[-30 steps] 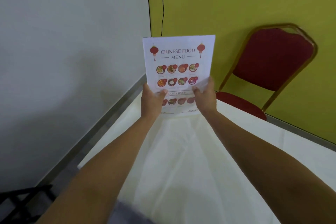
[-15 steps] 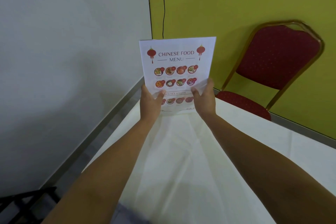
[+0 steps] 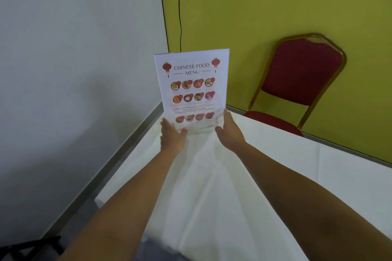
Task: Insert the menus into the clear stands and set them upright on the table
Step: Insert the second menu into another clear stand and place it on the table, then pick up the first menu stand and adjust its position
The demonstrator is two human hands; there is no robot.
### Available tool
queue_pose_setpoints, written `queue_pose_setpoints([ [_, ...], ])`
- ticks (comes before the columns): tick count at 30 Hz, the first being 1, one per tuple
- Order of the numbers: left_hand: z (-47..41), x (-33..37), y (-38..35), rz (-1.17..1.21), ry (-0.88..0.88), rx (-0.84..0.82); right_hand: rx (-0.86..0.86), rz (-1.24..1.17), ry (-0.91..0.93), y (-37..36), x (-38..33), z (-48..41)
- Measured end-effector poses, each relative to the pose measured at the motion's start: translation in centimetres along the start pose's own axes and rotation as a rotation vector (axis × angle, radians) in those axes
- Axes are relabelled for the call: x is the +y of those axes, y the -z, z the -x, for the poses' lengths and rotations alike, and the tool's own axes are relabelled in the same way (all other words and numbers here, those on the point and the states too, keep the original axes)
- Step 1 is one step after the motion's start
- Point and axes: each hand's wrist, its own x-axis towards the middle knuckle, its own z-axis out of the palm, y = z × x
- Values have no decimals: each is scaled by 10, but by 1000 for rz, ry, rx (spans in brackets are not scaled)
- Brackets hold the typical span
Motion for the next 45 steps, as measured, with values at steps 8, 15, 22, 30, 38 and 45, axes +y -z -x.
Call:
queue_pose_setpoints([
  [8, 73, 8, -27, -582, -195, -94, -122, 285, -93, 27, 48, 72],
  [15, 153, 29, -74, -757, -397, -229, -62, 317, -193, 64, 101, 170],
  [22, 239, 41, -131, -799, -498, -365, 38, 265, -316, 98, 151, 265],
  [30, 317, 48, -183, -798, -608, -508, 181, 243, -457, 130, 204, 358],
  [38, 366, 70, -229, -750, -724, -583, 331, 182, -574, 165, 241, 416],
  [45, 383, 90, -267, -612, -771, -632, 579, -29, -660, 192, 273, 431],
])
